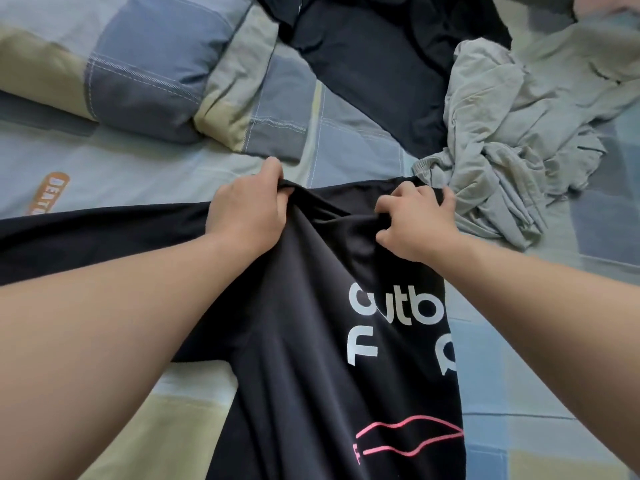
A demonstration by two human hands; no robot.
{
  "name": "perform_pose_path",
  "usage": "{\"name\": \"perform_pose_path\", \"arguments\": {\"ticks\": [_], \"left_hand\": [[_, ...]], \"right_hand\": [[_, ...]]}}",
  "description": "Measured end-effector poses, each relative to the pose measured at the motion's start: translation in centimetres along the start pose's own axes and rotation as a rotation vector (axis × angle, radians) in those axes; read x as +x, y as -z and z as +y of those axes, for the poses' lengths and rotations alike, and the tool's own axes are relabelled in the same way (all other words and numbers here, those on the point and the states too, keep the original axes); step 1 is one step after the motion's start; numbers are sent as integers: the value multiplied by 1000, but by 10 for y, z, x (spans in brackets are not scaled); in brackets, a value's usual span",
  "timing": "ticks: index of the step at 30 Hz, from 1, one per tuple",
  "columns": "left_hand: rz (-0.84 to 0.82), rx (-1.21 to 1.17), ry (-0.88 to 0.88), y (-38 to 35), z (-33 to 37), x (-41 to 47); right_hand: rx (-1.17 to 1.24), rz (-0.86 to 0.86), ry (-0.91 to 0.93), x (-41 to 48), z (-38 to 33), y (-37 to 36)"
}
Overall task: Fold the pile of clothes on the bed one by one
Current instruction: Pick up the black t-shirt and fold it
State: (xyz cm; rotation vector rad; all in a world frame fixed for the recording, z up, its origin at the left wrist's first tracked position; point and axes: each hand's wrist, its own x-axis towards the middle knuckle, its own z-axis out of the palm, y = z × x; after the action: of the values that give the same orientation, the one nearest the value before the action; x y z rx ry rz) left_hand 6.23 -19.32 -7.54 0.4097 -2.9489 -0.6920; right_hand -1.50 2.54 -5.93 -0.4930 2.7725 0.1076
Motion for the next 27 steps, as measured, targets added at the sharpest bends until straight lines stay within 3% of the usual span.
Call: {"name": "perform_pose_path", "arguments": {"ticks": [3,9,16,19,22,25,27], "left_hand": [[-2,-15,-8,-3,-6,-1],[21,-48,-60,-5,-12,2],[36,-69,-47,-8,-17,0],[23,-67,-34,-12,-20,-1],[-4,-45,-1,-17,-20,-2],[-24,-11,28,-19,-19,1],[-44,10,45,-20,-18,5]], "right_hand": [[146,9,69,6,0,11],[405,-281,58,12,-15,31],[384,-521,121,25,-29,38],[384,-614,64,24,-29,38],[342,-453,96,26,-25,32],[338,-41,35,37,-21,30],[371,110,-10,44,-22,35]]}}
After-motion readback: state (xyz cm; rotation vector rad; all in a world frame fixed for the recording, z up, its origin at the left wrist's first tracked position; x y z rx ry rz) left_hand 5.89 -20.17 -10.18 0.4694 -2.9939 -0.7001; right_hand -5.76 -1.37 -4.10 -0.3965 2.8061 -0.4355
